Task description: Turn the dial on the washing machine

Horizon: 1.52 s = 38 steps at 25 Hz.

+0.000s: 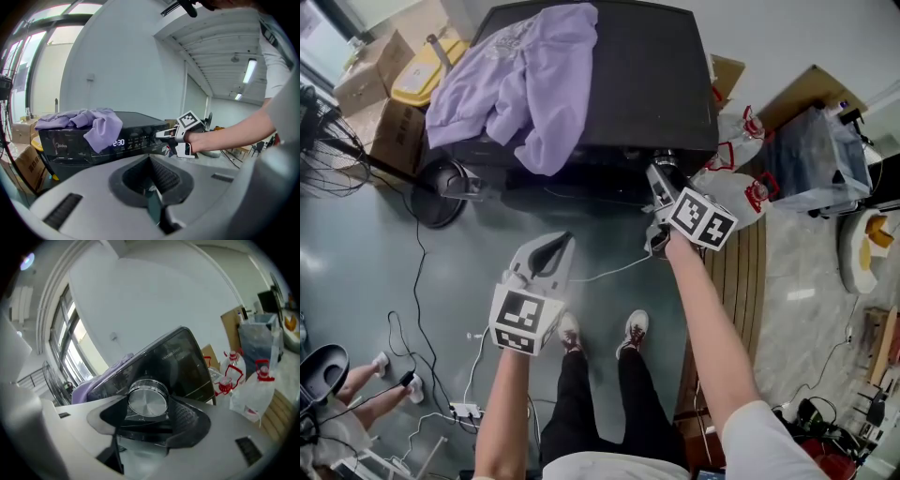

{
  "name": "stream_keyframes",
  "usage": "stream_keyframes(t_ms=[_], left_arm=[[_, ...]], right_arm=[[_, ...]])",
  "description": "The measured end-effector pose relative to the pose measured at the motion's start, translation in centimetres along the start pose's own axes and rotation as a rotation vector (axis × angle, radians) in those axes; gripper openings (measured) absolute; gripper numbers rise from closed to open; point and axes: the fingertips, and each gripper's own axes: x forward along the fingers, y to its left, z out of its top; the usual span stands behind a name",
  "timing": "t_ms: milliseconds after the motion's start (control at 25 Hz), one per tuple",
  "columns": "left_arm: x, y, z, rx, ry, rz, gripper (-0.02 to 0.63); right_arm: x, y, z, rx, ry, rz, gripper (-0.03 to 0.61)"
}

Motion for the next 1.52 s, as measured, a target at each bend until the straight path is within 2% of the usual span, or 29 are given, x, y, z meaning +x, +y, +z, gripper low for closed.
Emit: stream_keyframes(t_ms=[240,800,1120,1320,1520], left_arm=[[0.1,0.0,0.4,0.006,0.003,-0.003,0.014],[1.1,-0.4,0.8,0.005,0.005,-0.011,0.014],[1.5,-0.5,1.1,0.012,0.005,-0.017,0.014],[1.9,-0.7,1.1,0.012,0.009,-0.019,0.014],[2.1,-0.7,1.0,0.01,0.014,-0.02,0.014]], right_arm=[[0.0,0.2,0.1,0.214,0.006,0.07,0.283],[0.1,-0.1,0.0,0.462,-0.009,0.153,0.283],[0.2,-0.7,-0.4,0.707,-0.008,0.239,0.283],[0.2,-0.8,-0.5,0.765,-0.001,0.273,0.283],[0.2,-0.6,-0.5,0.724,0.004,0.284,0.284]])
